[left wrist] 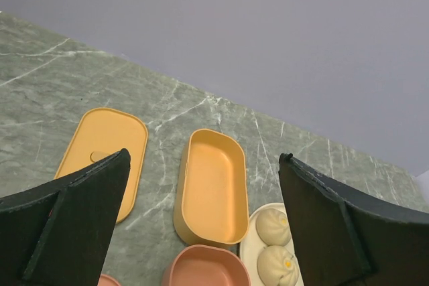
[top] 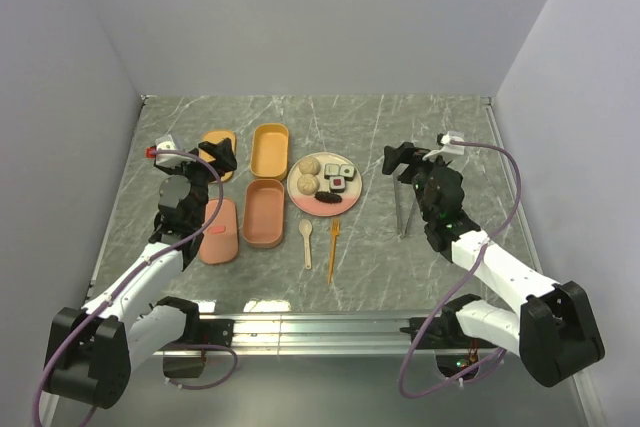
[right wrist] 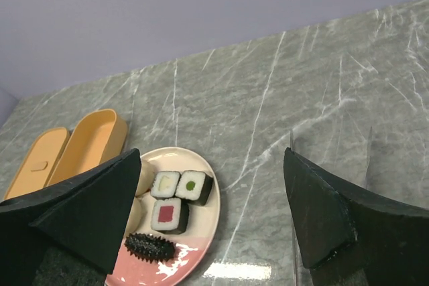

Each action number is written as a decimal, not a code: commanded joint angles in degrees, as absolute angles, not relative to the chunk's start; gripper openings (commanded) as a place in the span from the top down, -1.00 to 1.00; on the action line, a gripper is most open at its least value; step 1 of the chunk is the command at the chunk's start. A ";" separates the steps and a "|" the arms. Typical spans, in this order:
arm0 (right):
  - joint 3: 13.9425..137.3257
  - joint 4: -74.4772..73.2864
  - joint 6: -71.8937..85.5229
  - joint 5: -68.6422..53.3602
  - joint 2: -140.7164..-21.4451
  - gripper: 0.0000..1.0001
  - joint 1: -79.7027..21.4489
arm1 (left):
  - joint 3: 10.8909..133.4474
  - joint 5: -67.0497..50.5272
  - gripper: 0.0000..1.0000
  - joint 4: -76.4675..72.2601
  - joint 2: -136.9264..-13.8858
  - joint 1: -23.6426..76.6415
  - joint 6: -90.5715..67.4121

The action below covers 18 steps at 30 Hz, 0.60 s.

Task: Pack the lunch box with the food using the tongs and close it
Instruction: Grab the clamp with the right arm

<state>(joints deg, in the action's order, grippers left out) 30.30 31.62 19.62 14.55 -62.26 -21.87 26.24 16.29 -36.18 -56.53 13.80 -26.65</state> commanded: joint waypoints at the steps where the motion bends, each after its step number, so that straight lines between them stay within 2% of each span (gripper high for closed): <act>1: 31.46 31.99 18.63 15.91 -62.31 -0.87 -21.97 | 27.25 15.38 -0.99 -38.23 -55.99 13.89 -26.46; 8: 31.73 31.64 18.28 15.82 -62.67 -0.92 -22.06 | 27.25 15.47 -0.99 -37.88 -55.63 13.89 -26.63; 9: 31.90 31.73 17.85 13.65 -63.19 -0.99 -21.97 | 27.33 15.73 -0.99 -37.53 -55.72 13.89 -26.63; 13: 35.15 27.69 15.73 8.70 -66.09 -0.99 -22.15 | 28.21 15.91 -0.99 -36.56 -56.34 13.89 -26.89; 15: 35.16 26.03 16.52 10.36 -67.32 -0.99 -22.15 | 28.39 16.17 -0.99 -36.04 -56.43 13.89 -26.90; 18: 37.17 19.72 18.45 19.12 -70.03 -0.99 -22.06 | 28.21 16.61 -0.99 -36.03 -56.08 13.89 -26.98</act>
<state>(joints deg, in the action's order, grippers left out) 33.43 26.11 17.34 12.34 -67.90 -21.89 26.26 16.36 -35.07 -56.49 13.80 -26.72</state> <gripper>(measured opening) 0.995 0.994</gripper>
